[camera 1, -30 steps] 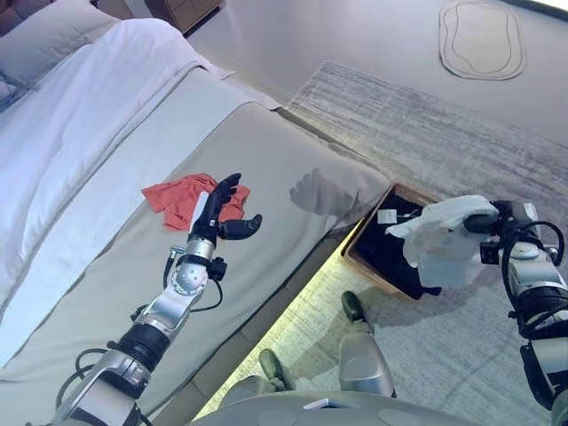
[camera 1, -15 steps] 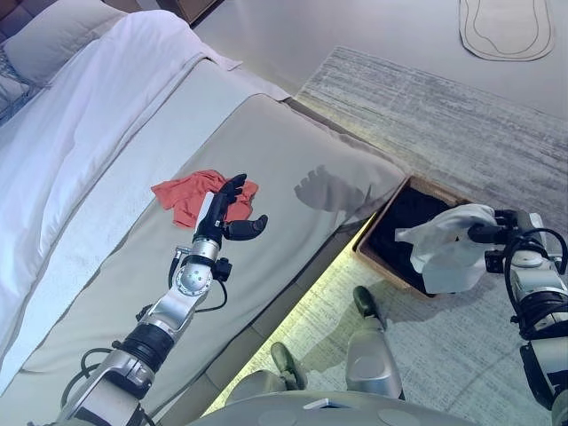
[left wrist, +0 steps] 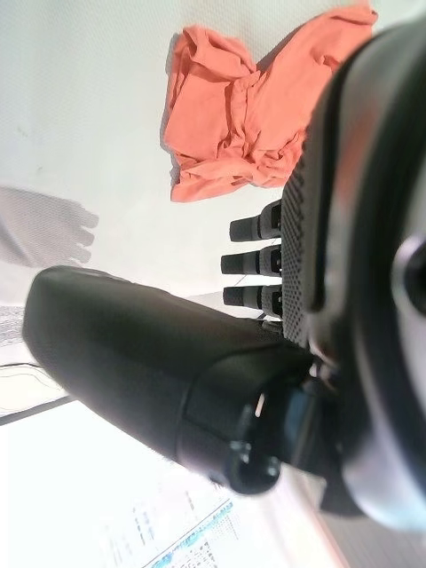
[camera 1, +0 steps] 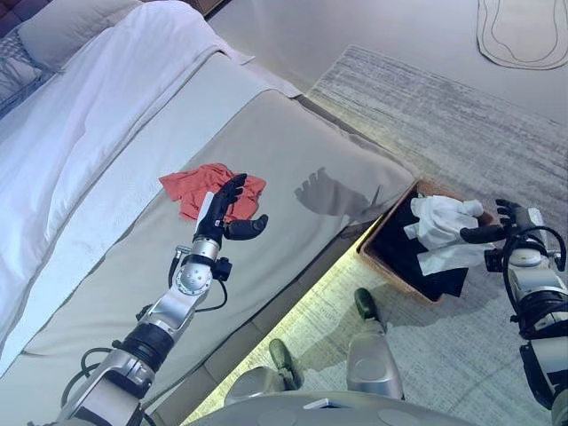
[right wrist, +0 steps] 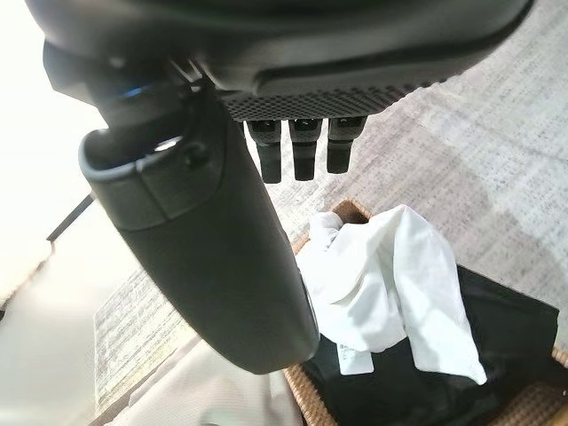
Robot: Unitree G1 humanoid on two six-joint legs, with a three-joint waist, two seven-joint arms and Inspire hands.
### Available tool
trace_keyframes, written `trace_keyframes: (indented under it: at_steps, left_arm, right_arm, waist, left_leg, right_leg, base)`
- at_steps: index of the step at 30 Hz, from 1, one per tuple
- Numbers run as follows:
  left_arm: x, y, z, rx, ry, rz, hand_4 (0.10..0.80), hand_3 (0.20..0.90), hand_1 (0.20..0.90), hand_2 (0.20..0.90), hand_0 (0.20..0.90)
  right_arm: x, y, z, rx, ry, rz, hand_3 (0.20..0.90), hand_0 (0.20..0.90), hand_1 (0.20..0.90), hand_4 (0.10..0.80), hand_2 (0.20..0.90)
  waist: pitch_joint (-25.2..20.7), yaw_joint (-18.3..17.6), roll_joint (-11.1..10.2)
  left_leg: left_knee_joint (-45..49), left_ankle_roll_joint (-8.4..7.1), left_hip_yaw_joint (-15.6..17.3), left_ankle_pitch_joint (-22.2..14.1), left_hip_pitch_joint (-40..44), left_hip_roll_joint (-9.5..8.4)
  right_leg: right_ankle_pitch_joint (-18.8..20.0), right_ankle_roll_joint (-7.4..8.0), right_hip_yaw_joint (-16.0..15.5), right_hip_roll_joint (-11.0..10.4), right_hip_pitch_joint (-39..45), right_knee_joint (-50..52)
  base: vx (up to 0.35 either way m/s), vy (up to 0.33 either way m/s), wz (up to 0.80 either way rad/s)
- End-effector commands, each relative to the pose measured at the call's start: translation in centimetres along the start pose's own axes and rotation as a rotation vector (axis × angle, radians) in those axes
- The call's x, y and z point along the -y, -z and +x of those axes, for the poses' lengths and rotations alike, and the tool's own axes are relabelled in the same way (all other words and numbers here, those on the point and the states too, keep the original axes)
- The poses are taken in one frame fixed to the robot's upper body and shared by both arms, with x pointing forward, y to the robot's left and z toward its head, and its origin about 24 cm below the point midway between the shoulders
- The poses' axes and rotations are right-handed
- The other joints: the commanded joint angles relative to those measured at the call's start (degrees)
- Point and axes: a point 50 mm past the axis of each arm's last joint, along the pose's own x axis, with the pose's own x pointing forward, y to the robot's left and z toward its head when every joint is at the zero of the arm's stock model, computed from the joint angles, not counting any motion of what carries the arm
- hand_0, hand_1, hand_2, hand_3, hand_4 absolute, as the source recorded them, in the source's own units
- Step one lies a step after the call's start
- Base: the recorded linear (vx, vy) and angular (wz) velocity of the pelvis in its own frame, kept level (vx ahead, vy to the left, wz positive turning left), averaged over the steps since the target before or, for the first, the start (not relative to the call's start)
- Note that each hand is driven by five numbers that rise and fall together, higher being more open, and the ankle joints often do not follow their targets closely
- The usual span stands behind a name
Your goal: Pick up the clothes from the bed and place them into the basket
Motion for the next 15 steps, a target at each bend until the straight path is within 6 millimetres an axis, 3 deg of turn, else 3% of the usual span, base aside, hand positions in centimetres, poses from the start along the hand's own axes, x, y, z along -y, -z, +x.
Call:
trace_keyframes:
  at_steps: [1, 8, 15]
  left_arm:
    - [-1.9, -3.0, 0.9, 0.169, -0.057, 0.020, 0.800, 0.900, 0.900, 0.900, 0.900]
    - [-2.8, -2.2, 0.5, 0.136, -0.091, 0.032, 0.800, 0.900, 0.900, 0.900, 0.900]
    - [-3.6, -1.0, -0.1, 0.073, -0.148, 0.033, 0.800, 0.900, 0.900, 0.900, 0.900]
  right_arm:
    - [1.3, -6.0, 0.2, 0.229, 0.062, -0.007, 0.900, 0.900, 0.900, 0.800, 0.900]
    - [0.5, -8.3, -0.2, 0.318, 0.033, -0.091, 0.900, 0.900, 0.900, 0.800, 0.900]
    - [-0.6, -13.9, -2.0, 0.546, 0.152, -0.223, 0.900, 0.900, 0.900, 0.800, 0.900]
  waist:
    - [-3.38, 2.02, -4.10]
    - [-4.39, 4.29, -5.98]
    - [-5.59, 7.54, -7.90]
  left_leg:
    - [0.41, -0.43, -5.25, -4.94, 1.65, 2.61]
    - [0.41, -0.74, -7.15, -4.49, 1.05, 3.33]
    - [0.41, -0.48, -10.13, -3.90, 0.33, 3.67]
  right_leg:
    - [-1.66, -0.57, -2.53, -0.99, -0.24, 0.29]
    - [-1.77, -0.76, -4.33, -1.46, 0.37, 0.29]
    - [-2.22, -1.00, -6.45, -1.71, 1.89, 0.29]
  base:
    - [-0.001, -0.006, 0.08]
    - [-0.003, -0.031, 0.15]
    - [0.040, -0.040, 0.17]
